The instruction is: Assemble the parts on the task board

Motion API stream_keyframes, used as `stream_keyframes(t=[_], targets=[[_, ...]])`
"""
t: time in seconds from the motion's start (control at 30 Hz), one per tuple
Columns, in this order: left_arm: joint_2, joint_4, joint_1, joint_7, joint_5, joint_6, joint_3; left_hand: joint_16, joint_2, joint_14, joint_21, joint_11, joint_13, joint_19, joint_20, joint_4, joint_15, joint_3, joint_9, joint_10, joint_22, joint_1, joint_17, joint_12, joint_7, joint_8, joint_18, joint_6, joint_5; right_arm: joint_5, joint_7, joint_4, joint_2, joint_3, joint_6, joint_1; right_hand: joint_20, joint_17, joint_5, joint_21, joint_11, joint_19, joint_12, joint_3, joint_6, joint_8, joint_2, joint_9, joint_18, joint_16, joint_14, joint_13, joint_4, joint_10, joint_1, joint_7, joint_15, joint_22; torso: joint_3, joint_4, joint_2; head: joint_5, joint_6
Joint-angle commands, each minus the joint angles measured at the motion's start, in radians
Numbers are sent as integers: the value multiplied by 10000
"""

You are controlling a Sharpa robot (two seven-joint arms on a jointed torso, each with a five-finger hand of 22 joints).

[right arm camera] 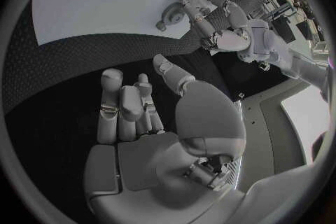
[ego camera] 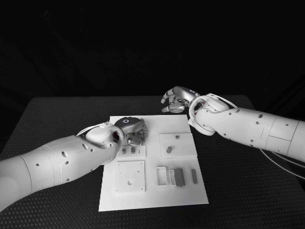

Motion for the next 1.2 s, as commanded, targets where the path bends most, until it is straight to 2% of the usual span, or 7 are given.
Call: stream_keyframes(t=[0.03,0.6,1.03,1.2], targets=[[-54,-33,-117,-302,-300,880,-88,47,42,85,29,-21,30,95,2,5,-36,80,-15,98,210,92,11,-1,-12,69,756,117,1,-9,88,8,3,2,83,-2,-48,12,31,-51,21,8,51,10,-79,-61,-22,-14,312,-67,-39,-15,45,-47,-98,129,16,180,-3,2,7,-7,-11],[-155,-14,-116,-399,-435,1110,-86,62,-62,112,56,-60,78,122,-26,2,-74,40,-89,195,209,77,6,14,18,55,746,43,-5,2,91,27,-25,2,84,-2,-49,13,31,-53,21,9,53,9,-81,-63,-25,-15,312,-68,-39,-17,54,-47,-111,129,16,180,-3,8,0,-42,-57],[-99,-70,-116,-423,-533,1160,-87,110,10,194,107,-108,130,203,-69,-2,-120,97,-126,310,213,172,14,39,-9,115,753,98,-3,16,95,38,-25,2,83,-2,-49,14,31,-55,21,11,54,10,-81,-64,-18,-15,312,-69,-39,-19,68,-48,-123,129,16,179,-7,1,-3,-30,-57],[-53,-124,-116,-426,-681,1194,-88,123,6,217,124,-121,143,227,-80,1,-133,104,-137,338,215,185,17,43,-12,128,751,107,-4,17,98,30,-13,2,83,-2,-48,15,31,-56,21,12,55,10,-81,-64,-16,-16,312,-69,-39,-20,74,-48,-129,130,16,179,2,0,-1,-27,-61]])
